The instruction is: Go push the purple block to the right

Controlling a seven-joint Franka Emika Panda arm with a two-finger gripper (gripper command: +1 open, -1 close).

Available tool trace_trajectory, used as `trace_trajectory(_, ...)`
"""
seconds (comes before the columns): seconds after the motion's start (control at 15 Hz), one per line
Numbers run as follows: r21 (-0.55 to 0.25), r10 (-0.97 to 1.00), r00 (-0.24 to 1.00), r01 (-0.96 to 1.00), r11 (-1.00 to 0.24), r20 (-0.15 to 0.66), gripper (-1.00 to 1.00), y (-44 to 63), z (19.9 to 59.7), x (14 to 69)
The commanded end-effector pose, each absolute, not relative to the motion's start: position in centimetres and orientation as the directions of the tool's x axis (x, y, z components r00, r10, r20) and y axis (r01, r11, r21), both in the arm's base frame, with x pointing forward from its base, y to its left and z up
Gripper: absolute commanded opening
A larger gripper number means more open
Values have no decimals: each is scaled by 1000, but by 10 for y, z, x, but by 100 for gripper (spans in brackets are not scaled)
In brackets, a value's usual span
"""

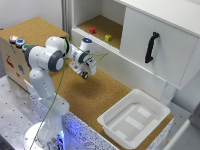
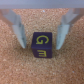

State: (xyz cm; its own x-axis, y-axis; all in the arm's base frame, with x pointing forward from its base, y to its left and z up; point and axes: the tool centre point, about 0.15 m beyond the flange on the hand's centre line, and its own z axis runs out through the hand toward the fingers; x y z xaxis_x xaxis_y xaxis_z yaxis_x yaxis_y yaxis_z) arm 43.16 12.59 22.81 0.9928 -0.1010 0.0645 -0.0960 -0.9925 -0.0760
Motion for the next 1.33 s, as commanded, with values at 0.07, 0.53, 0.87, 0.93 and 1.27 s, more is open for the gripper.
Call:
trace_trajectory(0.07, -25, -14, 996, -12, -1000, 93, 100, 146, 273, 430)
trace_trajectory(0.53, -42, 176, 979, 181, -983, 106, 100, 225, 300, 422)
trace_trajectory(0.87, -4, 112, 990, 113, -994, 85, -100, 231, 268, 424)
trace_trajectory(0.93, 6, 117, 990, 117, -993, 73, -100, 230, 261, 423)
trace_trajectory(1.27, 6, 95, 993, 95, -995, 65, -100, 222, 244, 421)
